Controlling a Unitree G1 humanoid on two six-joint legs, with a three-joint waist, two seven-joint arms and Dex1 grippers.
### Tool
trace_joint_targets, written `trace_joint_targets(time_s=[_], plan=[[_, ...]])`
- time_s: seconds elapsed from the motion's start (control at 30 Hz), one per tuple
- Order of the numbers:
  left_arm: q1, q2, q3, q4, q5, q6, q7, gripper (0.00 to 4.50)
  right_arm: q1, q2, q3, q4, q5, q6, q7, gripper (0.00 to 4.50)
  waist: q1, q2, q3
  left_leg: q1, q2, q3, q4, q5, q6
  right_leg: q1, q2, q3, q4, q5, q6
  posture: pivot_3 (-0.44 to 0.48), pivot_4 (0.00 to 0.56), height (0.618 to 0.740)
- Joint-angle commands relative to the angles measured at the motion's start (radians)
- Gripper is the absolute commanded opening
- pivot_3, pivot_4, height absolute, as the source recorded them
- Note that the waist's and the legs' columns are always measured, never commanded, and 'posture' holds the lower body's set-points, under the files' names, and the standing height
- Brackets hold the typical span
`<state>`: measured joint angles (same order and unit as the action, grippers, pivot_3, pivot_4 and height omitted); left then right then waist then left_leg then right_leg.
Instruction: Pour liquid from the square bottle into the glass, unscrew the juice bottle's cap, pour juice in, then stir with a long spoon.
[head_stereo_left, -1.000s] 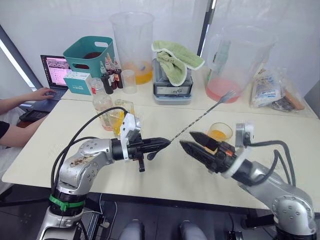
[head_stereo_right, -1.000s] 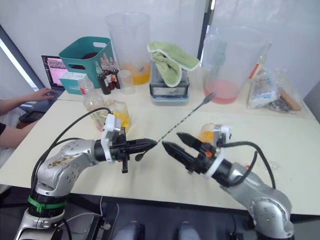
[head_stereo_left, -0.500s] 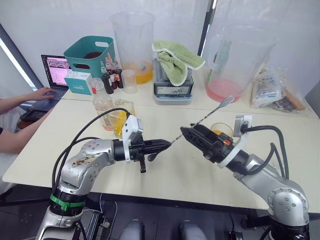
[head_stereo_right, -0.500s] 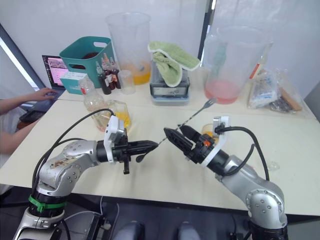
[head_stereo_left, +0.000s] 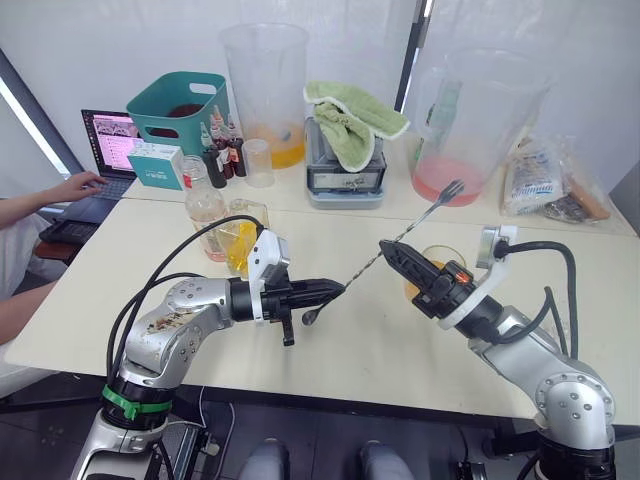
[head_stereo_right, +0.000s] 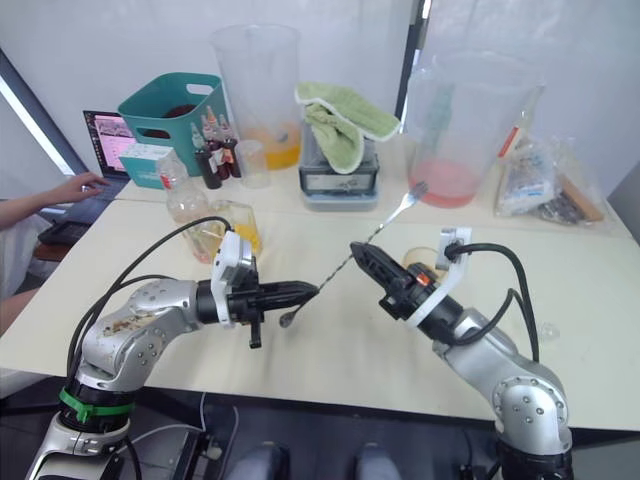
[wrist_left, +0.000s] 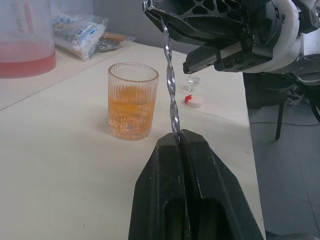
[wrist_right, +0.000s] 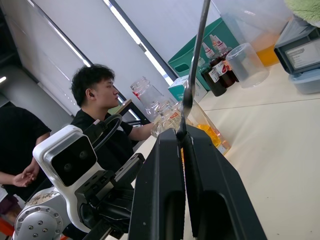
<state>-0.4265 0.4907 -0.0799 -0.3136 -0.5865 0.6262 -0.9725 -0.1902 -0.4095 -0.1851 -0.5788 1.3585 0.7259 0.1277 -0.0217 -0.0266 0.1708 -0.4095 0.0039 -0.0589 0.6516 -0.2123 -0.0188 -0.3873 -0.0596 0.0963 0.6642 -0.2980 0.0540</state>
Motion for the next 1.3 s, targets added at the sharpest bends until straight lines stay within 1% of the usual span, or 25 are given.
trace_joint_targets(time_s=[0.03,0.13,0.23,0.33,0.4,0.6,0.63,0.77,0.8,1.1,1.17,1.23,1.3], plan=[[-0.016,0.013,0.004,-0.021,0.000,-0.027,-0.007,0.00,-0.005,-0.007,-0.030,-0.020,-0.001,-0.038,0.009,0.04,0.000,0.000,0.000,0.000,0.000,0.000,0.000,0.000,0.000,0.000,0.000,0.000,0.000,0.000,0.000,0.000,0.150,0.740],[-0.020,0.014,0.001,-0.019,0.010,-0.038,-0.001,0.00,-0.004,-0.006,-0.028,-0.022,-0.007,-0.045,0.017,0.04,0.000,0.000,0.000,0.000,0.000,0.000,0.000,0.000,0.000,0.000,0.000,0.000,0.000,0.000,0.000,0.000,0.150,0.740],[-0.027,0.023,0.010,-0.021,-0.034,0.032,0.001,0.00,0.001,-0.005,-0.027,-0.024,-0.017,-0.051,0.022,0.04,0.000,0.000,0.000,0.000,0.000,0.000,0.000,0.000,0.000,0.000,0.000,0.000,0.000,0.000,0.000,0.000,0.150,0.740],[-0.035,0.018,0.028,-0.019,-0.053,0.037,0.011,0.00,0.002,-0.001,-0.029,-0.025,-0.026,-0.059,0.026,0.04,-0.001,0.000,0.000,0.000,0.000,0.000,0.000,0.000,0.000,0.000,0.000,0.000,0.000,0.000,0.000,0.000,0.150,0.740],[-0.041,0.015,0.034,-0.016,-0.054,0.034,0.023,0.67,-0.001,0.000,-0.031,-0.024,-0.029,-0.067,0.026,0.00,-0.001,0.000,0.000,0.000,0.000,0.000,0.000,0.000,0.000,0.000,0.000,0.000,0.000,0.000,0.000,0.000,0.150,0.740],[-0.046,0.016,0.053,-0.019,-0.111,0.046,0.008,2.60,-0.008,-0.005,-0.050,-0.030,-0.029,-0.091,0.023,0.00,-0.001,0.000,0.000,0.000,0.000,0.000,0.000,0.000,0.000,0.000,0.000,0.000,0.000,0.000,0.000,0.000,0.150,0.740],[-0.044,0.018,0.054,-0.019,-0.111,0.039,0.005,2.99,-0.009,-0.007,-0.053,-0.031,-0.029,-0.095,0.021,0.00,-0.001,0.000,0.000,0.000,0.000,0.000,0.000,0.000,0.000,0.000,0.000,0.000,0.000,0.000,0.000,0.000,0.150,0.740],[-0.028,0.025,0.085,-0.016,-0.107,0.014,0.009,4.30,-0.027,-0.033,-0.094,-0.034,-0.019,-0.111,0.003,0.00,-0.001,0.000,0.000,0.000,0.000,0.000,0.000,0.000,0.000,0.000,0.000,0.000,0.000,0.000,0.000,0.000,0.150,0.740],[-0.026,0.029,0.094,-0.015,-0.111,0.019,0.012,4.48,-0.032,-0.044,-0.105,-0.033,-0.017,-0.113,0.000,0.00,-0.001,0.000,0.000,0.000,0.000,0.000,0.000,0.000,0.000,0.000,0.000,0.000,0.000,0.000,0.000,0.000,0.150,0.740],[-0.005,0.029,0.099,-0.011,-0.084,0.000,0.036,4.48,-0.030,-0.115,-0.169,-0.032,-0.005,-0.111,-0.012,0.00,0.001,0.000,0.000,0.000,0.000,0.000,-0.001,0.000,0.000,0.000,0.000,0.000,-0.001,0.000,0.000,0.000,0.150,0.740],[-0.002,0.029,0.092,-0.010,-0.082,-0.002,0.033,4.48,-0.033,-0.126,-0.171,-0.040,-0.005,-0.106,-0.019,0.00,0.003,0.000,0.000,0.000,0.000,0.000,-0.001,0.000,0.000,0.000,0.000,0.000,-0.001,0.000,0.000,0.000,0.150,0.738],[-0.002,0.029,0.086,-0.007,-0.080,-0.004,0.030,4.48,-0.034,-0.135,-0.173,-0.046,-0.001,-0.106,-0.026,0.00,0.011,-0.002,-0.001,0.001,0.012,0.018,0.000,-0.001,-0.001,-0.009,0.003,0.009,-0.001,0.001,-0.002,0.000,0.150,0.736],[-0.002,0.032,0.078,0.000,-0.072,-0.010,0.024,4.48,-0.033,-0.144,-0.178,-0.058,0.003,-0.109,-0.040,0.00,0.016,-0.005,-0.002,0.001,0.023,0.045,-0.004,-0.002,0.000,-0.025,0.012,0.034,0.001,0.008,-0.005,0.000,0.150,0.734]])
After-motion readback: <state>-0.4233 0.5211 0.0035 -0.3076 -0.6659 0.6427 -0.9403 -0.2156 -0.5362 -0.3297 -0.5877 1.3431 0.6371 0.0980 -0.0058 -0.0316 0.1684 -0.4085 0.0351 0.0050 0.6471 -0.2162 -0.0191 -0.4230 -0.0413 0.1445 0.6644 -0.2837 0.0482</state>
